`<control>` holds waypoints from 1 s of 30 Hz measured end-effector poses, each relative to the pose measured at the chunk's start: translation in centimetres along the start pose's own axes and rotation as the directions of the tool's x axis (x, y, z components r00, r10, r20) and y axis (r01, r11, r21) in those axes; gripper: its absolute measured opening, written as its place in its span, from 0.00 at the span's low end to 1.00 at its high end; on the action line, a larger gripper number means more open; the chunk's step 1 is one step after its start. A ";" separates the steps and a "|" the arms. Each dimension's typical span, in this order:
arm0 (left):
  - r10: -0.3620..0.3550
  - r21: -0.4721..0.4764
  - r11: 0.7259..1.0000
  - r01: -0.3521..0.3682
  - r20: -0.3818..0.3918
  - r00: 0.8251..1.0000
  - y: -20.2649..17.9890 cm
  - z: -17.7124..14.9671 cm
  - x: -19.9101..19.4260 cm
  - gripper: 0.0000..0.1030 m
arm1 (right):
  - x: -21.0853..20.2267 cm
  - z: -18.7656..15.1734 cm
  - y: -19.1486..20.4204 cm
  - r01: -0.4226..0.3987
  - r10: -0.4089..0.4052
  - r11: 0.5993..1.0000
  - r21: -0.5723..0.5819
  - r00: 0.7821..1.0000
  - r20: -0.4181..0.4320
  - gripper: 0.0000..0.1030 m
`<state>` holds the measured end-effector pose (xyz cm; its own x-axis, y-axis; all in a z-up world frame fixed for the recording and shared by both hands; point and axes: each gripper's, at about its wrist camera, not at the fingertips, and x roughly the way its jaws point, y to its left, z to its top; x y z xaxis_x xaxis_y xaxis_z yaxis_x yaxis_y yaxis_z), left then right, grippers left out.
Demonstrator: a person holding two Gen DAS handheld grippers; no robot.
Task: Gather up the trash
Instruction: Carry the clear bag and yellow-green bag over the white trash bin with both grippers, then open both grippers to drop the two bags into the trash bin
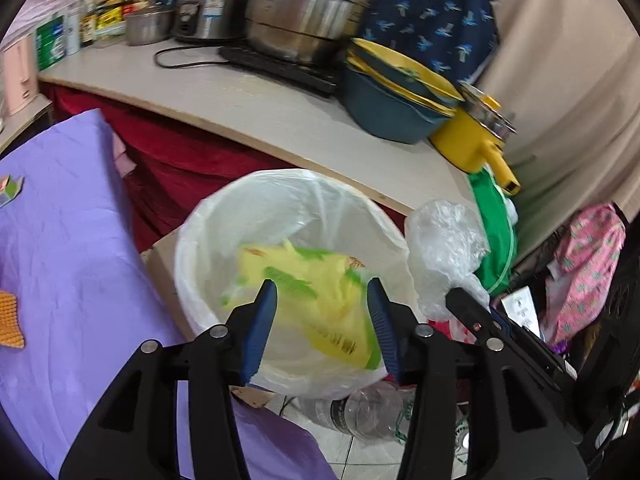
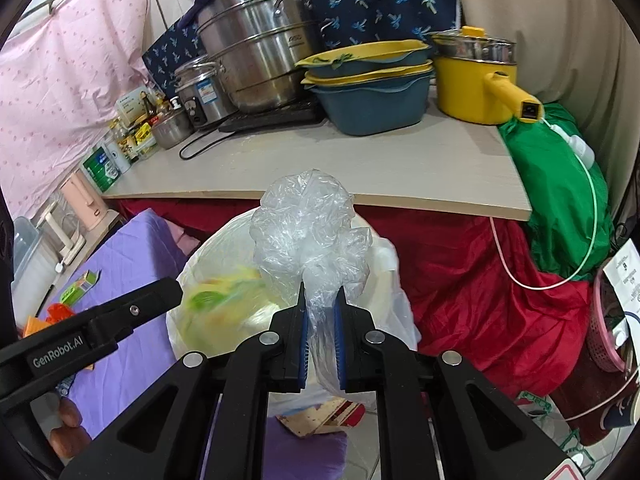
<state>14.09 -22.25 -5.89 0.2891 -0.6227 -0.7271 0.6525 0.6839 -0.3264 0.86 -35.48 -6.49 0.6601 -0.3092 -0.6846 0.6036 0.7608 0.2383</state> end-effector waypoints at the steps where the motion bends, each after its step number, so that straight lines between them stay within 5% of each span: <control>1: 0.014 -0.019 1.000 -0.014 0.002 1.000 0.8 0.1 0.0 0.43 | 0.5 0.1 0.4 -0.002 0.002 1.000 -0.006 1.000 -0.004 0.11; 6: 0.115 -0.069 0.991 -0.112 0.042 0.992 3.4 0.7 -0.8 0.44 | 1.9 0.4 1.9 -0.030 0.029 0.999 -0.018 0.999 -0.018 0.18; 11: 0.231 -0.084 0.971 -0.223 0.095 0.968 5.0 0.9 -2.7 0.55 | 2.2 0.6 3.3 -0.046 0.046 0.999 -0.027 0.999 -0.009 0.39; 30: 0.423 -0.156 0.904 -0.398 0.184 0.887 8.4 -0.9 -10.3 0.65 | -1.2 -0.3 9.0 -0.127 0.129 0.988 -0.088 0.991 0.022 0.46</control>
<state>16.00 -9.77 -1.68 0.6614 -0.3334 -0.6718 0.3652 0.9256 -0.0998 5.38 -28.06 -3.71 0.7422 -0.2207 -0.6327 0.4734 0.8410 0.2620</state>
